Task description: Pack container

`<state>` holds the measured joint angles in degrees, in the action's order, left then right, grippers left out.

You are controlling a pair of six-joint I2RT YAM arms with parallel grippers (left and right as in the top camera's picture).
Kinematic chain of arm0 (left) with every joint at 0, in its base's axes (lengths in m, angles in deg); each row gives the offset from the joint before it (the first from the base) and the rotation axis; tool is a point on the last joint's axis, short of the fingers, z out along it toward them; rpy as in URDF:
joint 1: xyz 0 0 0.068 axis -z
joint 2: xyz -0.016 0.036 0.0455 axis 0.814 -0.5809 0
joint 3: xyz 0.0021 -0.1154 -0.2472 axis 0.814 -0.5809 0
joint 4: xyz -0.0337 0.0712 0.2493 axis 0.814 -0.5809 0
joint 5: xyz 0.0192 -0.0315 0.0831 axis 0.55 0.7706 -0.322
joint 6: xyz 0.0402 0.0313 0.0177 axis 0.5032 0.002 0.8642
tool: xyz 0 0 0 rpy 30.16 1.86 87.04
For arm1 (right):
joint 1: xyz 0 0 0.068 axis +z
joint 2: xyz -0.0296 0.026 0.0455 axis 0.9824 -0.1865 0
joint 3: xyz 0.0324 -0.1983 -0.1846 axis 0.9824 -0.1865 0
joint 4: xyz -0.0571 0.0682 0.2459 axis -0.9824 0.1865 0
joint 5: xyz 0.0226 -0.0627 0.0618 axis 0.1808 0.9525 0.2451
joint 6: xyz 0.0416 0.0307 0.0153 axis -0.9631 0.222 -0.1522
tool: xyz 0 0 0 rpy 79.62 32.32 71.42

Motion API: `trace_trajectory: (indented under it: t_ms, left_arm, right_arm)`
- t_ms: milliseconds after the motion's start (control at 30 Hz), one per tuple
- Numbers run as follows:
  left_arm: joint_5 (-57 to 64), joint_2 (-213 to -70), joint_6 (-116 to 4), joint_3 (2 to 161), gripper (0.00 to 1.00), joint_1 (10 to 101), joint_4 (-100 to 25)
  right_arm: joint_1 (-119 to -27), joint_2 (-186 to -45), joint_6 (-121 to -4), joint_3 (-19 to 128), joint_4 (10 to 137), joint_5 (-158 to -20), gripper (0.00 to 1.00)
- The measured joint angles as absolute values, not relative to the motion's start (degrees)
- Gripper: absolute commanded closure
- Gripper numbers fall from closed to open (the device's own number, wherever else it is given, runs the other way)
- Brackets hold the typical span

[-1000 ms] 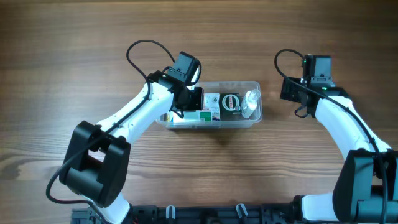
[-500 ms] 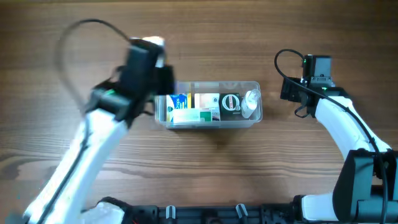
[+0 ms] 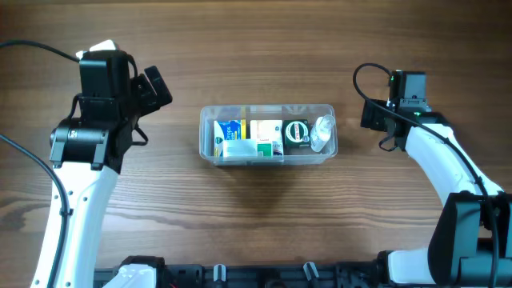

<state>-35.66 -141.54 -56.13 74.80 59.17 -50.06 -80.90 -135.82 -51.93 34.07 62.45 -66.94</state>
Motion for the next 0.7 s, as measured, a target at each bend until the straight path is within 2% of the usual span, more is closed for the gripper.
trace_trajectory:
  t_ms: [700]
  left_arm:
    - [-35.68,-141.54,-56.13,74.80,0.00,59.17,-50.03]
  right_arm:
    - [-80.86,-133.98,-51.93,33.85,62.71,-66.92,0.00]
